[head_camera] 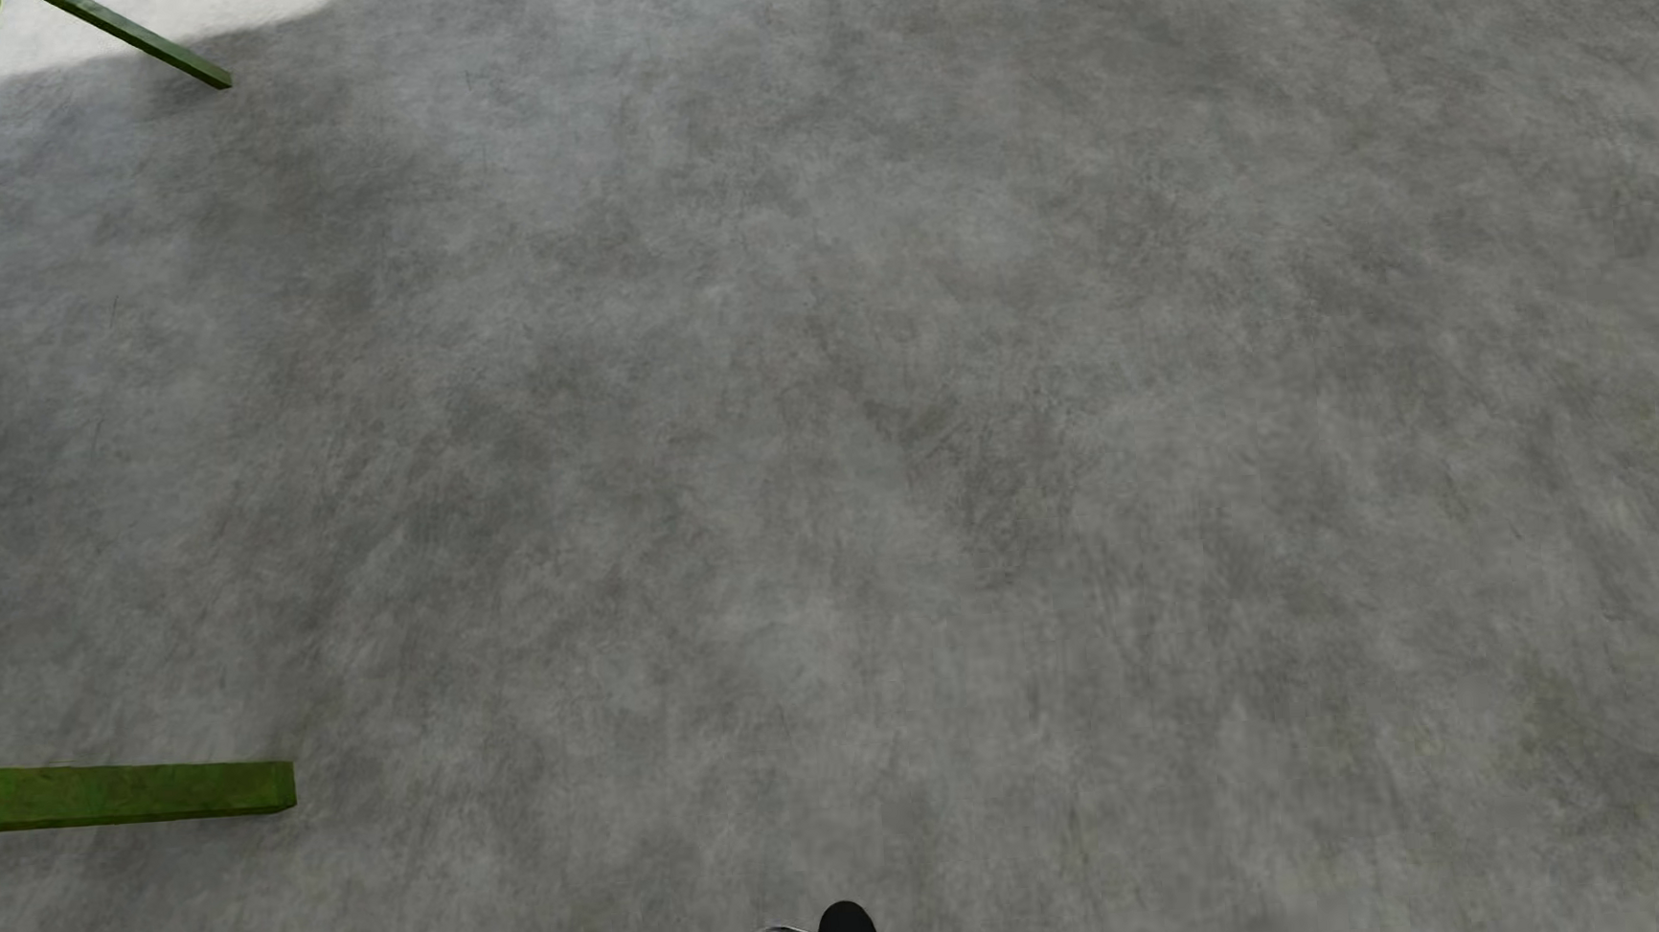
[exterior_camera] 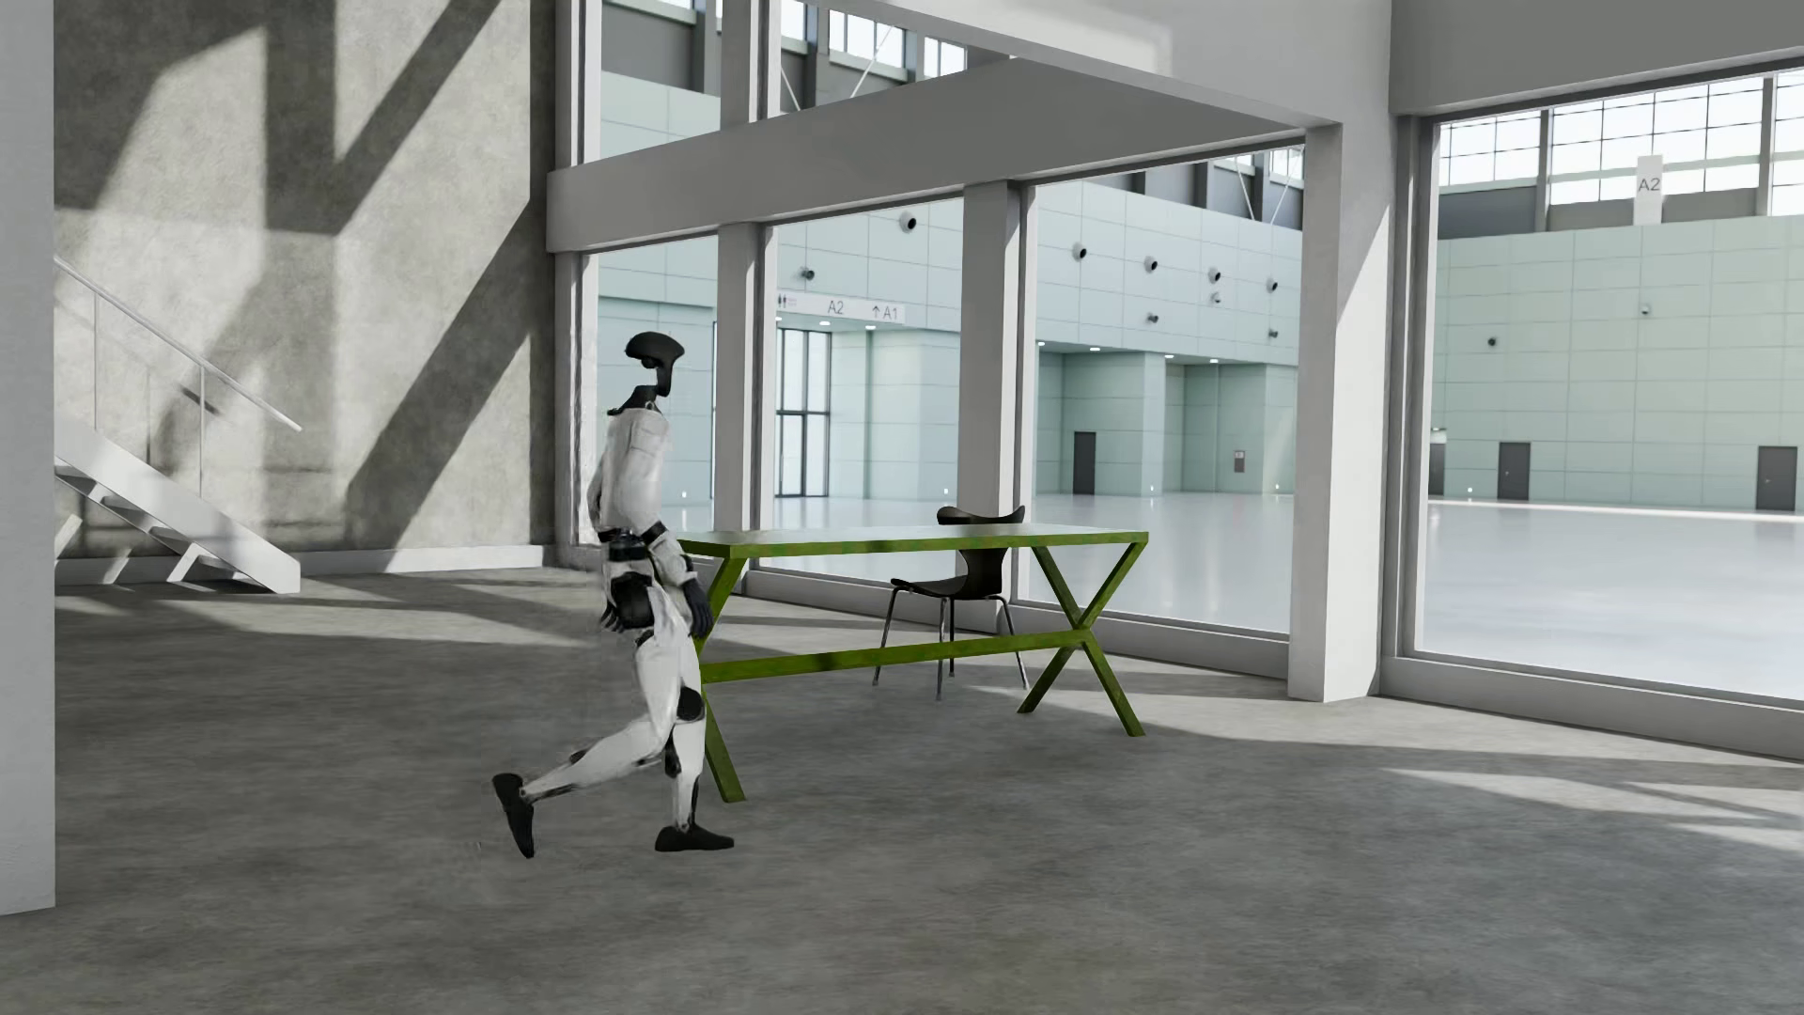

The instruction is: Walk around the dark gray desk

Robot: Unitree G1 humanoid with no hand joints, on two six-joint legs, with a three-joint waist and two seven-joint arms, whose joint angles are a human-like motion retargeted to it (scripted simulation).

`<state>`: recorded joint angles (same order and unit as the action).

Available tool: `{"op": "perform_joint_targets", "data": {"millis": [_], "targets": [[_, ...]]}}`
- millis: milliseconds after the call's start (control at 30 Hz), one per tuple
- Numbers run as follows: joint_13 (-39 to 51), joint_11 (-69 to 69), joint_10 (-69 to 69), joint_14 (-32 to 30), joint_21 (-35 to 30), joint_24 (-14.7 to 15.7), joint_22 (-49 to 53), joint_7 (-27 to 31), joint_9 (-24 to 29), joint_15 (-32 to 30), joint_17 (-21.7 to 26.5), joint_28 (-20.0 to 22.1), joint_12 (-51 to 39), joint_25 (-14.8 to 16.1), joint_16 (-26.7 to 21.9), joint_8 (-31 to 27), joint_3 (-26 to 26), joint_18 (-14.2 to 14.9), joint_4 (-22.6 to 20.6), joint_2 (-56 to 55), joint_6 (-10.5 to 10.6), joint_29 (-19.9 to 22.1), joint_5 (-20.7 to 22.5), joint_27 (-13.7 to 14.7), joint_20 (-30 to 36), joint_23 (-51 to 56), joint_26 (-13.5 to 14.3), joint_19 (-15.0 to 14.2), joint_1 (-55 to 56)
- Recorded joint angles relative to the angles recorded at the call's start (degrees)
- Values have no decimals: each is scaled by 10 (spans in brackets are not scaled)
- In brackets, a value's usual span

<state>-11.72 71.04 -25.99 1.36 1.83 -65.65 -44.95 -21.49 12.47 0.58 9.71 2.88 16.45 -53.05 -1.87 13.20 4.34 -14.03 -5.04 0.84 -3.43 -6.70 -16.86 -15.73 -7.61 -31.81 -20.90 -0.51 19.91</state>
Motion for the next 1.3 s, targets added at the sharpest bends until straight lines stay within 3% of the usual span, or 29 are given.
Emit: {"op": "perform_joint_targets", "data": {"millis": [67, 100, 133, 200, 233, 267, 300, 333, 367, 400, 467, 500, 533, 567, 633, 700, 800, 867, 933, 967, 1000, 1033, 1067, 1100, 1133, 1200, 1233, 1267, 1300], "targets": [[-35, 92, 35, 29, -14, -14, -8, 46, 0, 18, -30, 33, -74, -33, 32, -64, -14, 7, -41, -135, -4, -32, 13, 1, 34, -52, 11, -4, -71], [-59, 90, 52, 42, -12, -3, 6, 74, -2, 20, -45, 36, -106, -34, 49, -80, -22, 11, -56, -190, -4, -40, 13, 9, 52, -58, 39, 3, -106], [-83, 59, 65, 57, -7, 11, 36, 102, -4, 23, -58, 31, -131, -28, 58, -88, -31, 14, -68, -237, -3, -46, 7, 21, 83, -57, 79, 13, -138], [-122, -88, 75, 94, 1, 73, 154, 158, -7, 26, -76, 20, -159, -10, 56, -75, -52, 21, -86, -296, -6, -43, -10, 46, 170, -46, 196, 28, -194], [-137, -208, 77, 115, 3, 125, 238, 181, -8, 19, -84, 18, -163, -2, 48, -47, -60, 25, -90, -303, -9, -36, -11, 54, 212, -44, 246, 34, -221], [-147, -359, 85, 133, 1, 197, 329, 199, -9, 15, -89, 18, -165, -2, 40, -32, -65, 27, -91, -298, -12, -29, 10, 58, 251, -45, 291, 10, -249], [-155, -515, 98, 150, -4, 297, 418, 211, -10, 14, -91, 15, -166, -3, 35, -39, -68, 30, -87, -284, -14, -31, 52, 58, 292, -49, 321, -8, -279], [-159, -611, 100, 165, -13, 398, 502, 214, -10, 24, -88, 16, -175, -13, 27, -35, -67, 34, -81, -277, -13, -35, 85, 57, 333, -53, 338, -52, -308], [-159, -625, 82, 173, -22, 480, 579, 208, -10, 33, -84, 20, -192, -26, 18, -19, -66, 40, -74, -276, -12, -40, 107, 56, 367, -59, 344, -59, -328], [-156, -584, 50, 160, -21, 542, 643, 201, -9, 4, -83, 17, -213, -33, 11, -35, -66, 47, -67, -277, -9, -43, 127, 50, 392, -63, 341, -23, -347], [-153, -492, -53, 69, 0, 613, 724, 191, -8, -79, -94, 9, -259, -41, 1, -60, -70, 63, -46, -264, 3, -14, 144, 27, 417, -60, 314, 25, -359], [-153, -420, -174, 8, 17, 633, 744, 185, -6, -35, -103, 12, -284, -33, -1, -44, -73, 107, -29, -267, 11, 8, 134, 21, 426, -53, 302, 30, -323], [-151, -367, -306, -61, 33, 655, 755, 175, -4, 19, -109, 18, -300, -18, 2, -30, -76, 187, -6, -256, 18, 30, 123, 21, 437, -44, 293, 28, -272], [-144, -349, -411, -106, 44, 677, 763, 163, -3, 59, -110, 25, -312, -3, 1, -15, -77, 193, 30, -228, 26, 42, 119, 19, 447, -39, 286, 24, -217], [-107, -370, -514, -53, 48, 679, 777, 127, -2, 103, -93, 37, -315, 13, -6, -2, -70, 151, 105, -151, 38, 49, 130, 16, 451, -39, 290, 16, -112], [-57, -412, -490, -52, 30, 673, 793, 86, -4, 130, -67, 38, -292, 5, -17, -10, -54, 141, 162, -76, 47, 44, 151, 12, 448, -37, 291, 8, -26], [21, -470, -250, -32, -10, 648, 814, 42, -6, 175, -30, 20, -267, 11, -31, -30, -31, 132, 175, 26, 52, 40, 175, 35, 431, -19, 292, -4, 50], [58, -508, 56, -67, -22, 619, 811, 40, -7, 204, -9, 11, -248, 24, -27, -35, -22, 139, 138, 93, 55, 46, 179, 45, 409, 12, 292, -18, 35], [71, -526, 205, -6, -12, 543, 793, 81, -5, 225, -10, 28, -218, 46, -29, -35, -17, 159, 105, 152, 53, 66, 178, 45, 380, 53, 283, -31, 42], [60, -502, 170, -33, 3, 506, 776, 73, -3, 230, -16, 30, -202, 63, -33, -28, -19, 140, 101, 174, 49, 79, 173, 45, 377, 74, 276, -39, 49], [40, -470, 114, -71, 16, 452, 758, 75, 1, 212, -24, 28, -183, 79, -41, -24, -19, 95, 94, 190, 44, 93, 165, 46, 371, 92, 269, -36, 56], [21, -414, 69, -116, 21, 381, 741, 75, 3, 166, -33, 24, -157, 93, -52, -24, -18, 68, 90, 192, 36, 99, 153, 44, 364, 98, 263, -27, 52], [0, -321, 17, -112, 17, 296, 722, 67, 7, 98, -36, 18, -129, 97, -65, -21, -17, 49, 87, 169, 27, 99, 129, 42, 352, 92, 262, -4, 49], [-17, -200, -27, -69, 8, 188, 697, 60, 10, 31, -37, 15, -99, 92, -80, -6, -17, 48, 79, 131, 16, 86, 87, 34, 341, 74, 262, -19, 39], [-27, -84, -45, -30, -8, 57, 660, 53, 12, -38, -37, 4, -75, 74, -97, -7, -20, 49, 63, 74, 4, 66, 42, 24, 332, 48, 254, 7, 18], [-42, 50, -18, 10, -37, -211, 544, 55, 14, 9, -43, -108, -62, 27, -120, -41, -32, 53, 23, -60, -13, 27, 18, 5, 341, -17, 224, 29, -45], [-57, 67, 8, 20, -45, -284, 462, 65, 13, 10, -48, -167, -74, 7, -113, -50, -39, 54, 3, -123, -14, 11, 15, 4, 349, -42, 226, 28, -77], [-76, 53, 36, 29, -47, -294, 371, 77, 10, 8, -52, -167, -85, -7, -91, -54, -46, 57, -15, -180, -13, -6, 15, 8, 338, -57, 228, 28, -110], [-91, 10, 60, 41, -45, -233, 264, 90, 7, 9, -54, -137, -97, -14, -56, -54, -53, 58, -30, -227, -11, -21, 18, 11, 301, -67, 215, 30, -139]]}}
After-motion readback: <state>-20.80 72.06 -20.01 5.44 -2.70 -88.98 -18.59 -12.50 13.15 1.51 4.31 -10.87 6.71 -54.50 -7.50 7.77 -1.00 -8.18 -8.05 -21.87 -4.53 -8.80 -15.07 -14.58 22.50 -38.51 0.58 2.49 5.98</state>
